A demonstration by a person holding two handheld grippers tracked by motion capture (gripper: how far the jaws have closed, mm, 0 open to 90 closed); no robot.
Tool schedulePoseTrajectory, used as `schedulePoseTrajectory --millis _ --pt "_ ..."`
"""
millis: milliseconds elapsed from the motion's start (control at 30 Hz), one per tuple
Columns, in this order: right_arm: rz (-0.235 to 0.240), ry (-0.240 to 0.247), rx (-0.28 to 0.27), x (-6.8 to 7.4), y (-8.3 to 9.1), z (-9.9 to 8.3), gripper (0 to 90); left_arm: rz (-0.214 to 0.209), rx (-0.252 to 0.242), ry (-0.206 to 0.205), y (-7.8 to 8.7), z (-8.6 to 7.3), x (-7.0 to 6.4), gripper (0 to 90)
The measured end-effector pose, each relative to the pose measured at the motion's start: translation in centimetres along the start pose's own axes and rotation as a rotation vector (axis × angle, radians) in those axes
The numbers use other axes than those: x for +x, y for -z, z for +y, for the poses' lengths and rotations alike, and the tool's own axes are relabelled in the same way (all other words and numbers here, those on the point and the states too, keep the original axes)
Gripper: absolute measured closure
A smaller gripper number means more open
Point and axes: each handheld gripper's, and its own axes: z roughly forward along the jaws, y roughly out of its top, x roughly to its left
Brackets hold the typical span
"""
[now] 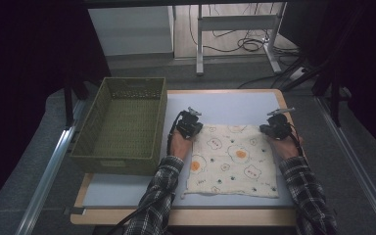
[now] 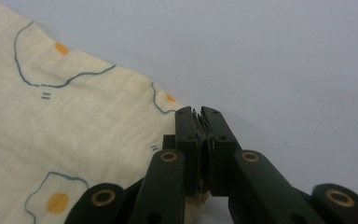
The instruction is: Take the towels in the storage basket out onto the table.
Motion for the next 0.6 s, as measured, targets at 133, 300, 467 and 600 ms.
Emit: schedulePoseTrajectory --millis 133,300,467,600 --pt "-0.023 0.034 -0.017 0.4 0.5 0.1 87.0 0.044 -0.018 0.003 0.1 0.3 0.5 88.3" --pt "-0.032 -0.009 -0.075 -0.5 1.2 1.0 87.0 0.071 -0.052 0.027 0.5 1.7 1.8 88.2" --pt "-0.026 -0.035 -0.106 -0.9 1.6 1.8 86.9 0.060 -0.084 0.023 1.3 2.8 1.7 87.6" --pt "-0.001 -0.036 -0.136 -0.7 2.9 2.1 86.9 0.052 -0.112 0.024 2.4 2.4 1.2 87.1"
